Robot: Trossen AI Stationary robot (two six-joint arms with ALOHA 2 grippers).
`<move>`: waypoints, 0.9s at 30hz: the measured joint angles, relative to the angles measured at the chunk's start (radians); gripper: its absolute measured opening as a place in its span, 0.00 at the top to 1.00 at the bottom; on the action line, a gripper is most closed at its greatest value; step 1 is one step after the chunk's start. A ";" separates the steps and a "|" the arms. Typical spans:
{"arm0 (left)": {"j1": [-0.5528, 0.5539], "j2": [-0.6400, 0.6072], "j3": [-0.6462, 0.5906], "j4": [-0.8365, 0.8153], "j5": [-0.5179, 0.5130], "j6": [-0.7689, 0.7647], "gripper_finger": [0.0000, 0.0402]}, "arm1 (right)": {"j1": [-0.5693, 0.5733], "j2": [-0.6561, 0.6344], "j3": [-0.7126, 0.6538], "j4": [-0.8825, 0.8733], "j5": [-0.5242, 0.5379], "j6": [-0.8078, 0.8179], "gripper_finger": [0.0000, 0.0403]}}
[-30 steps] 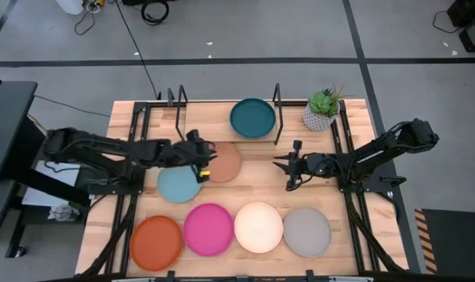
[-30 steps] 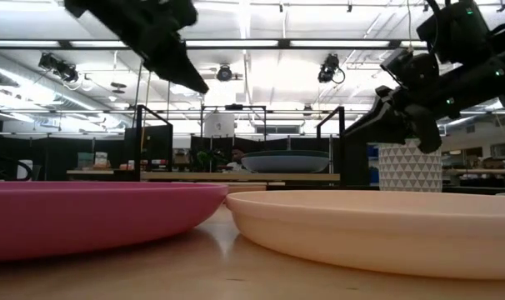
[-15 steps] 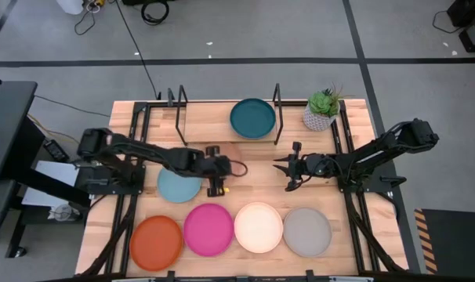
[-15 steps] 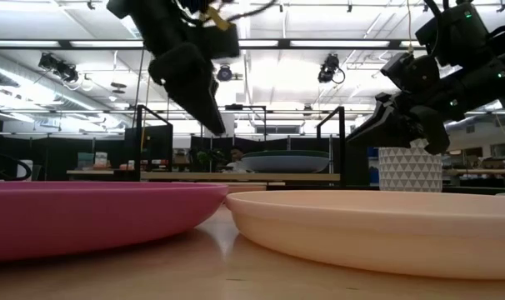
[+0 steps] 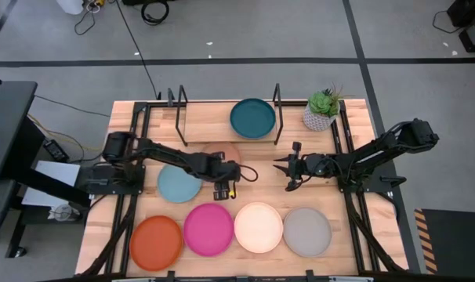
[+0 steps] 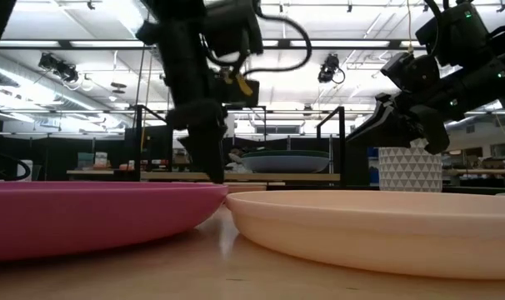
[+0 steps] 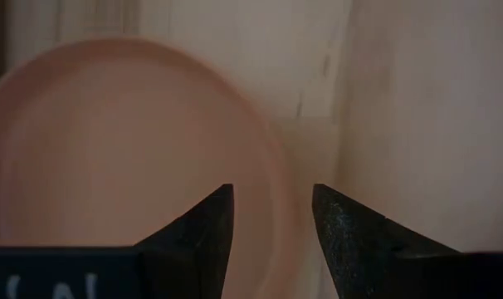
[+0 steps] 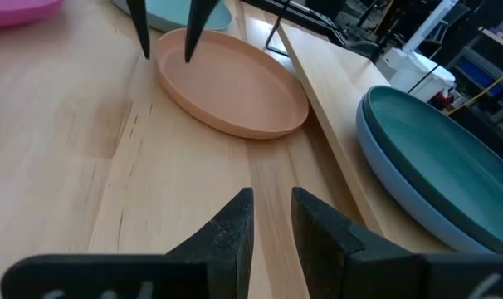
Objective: Place and stack plates onto a shelf
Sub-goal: Put the light orange onto the shelf
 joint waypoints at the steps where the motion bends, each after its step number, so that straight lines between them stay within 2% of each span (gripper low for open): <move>1: 0.002 0.010 0.000 0.000 0.000 -0.005 0.57 | 0.000 0.000 0.000 0.000 -0.001 -0.001 0.78; 9: 0.002 0.050 0.000 0.001 0.001 -0.015 0.58 | 0.000 0.000 0.000 0.001 -0.003 -0.019 0.78; 12: 0.003 0.051 -0.001 -0.002 0.000 -0.017 0.65 | 0.000 0.000 0.000 0.001 -0.003 -0.019 0.78; 15: 0.003 0.051 -0.001 -0.004 0.008 -0.020 0.75 | 0.000 0.000 0.000 0.007 -0.003 -0.025 0.78; 20: 0.010 0.047 0.000 0.004 0.079 -0.024 0.96 | 0.000 0.000 0.000 0.024 -0.006 -0.029 0.78; 23: 0.021 0.043 0.032 -0.016 0.159 -0.050 0.96 | 0.000 0.000 0.000 0.024 -0.006 -0.029 0.78; 27: 0.026 0.043 0.153 -0.080 0.252 -0.043 0.95 | 0.000 0.000 0.000 0.027 -0.006 -0.029 0.78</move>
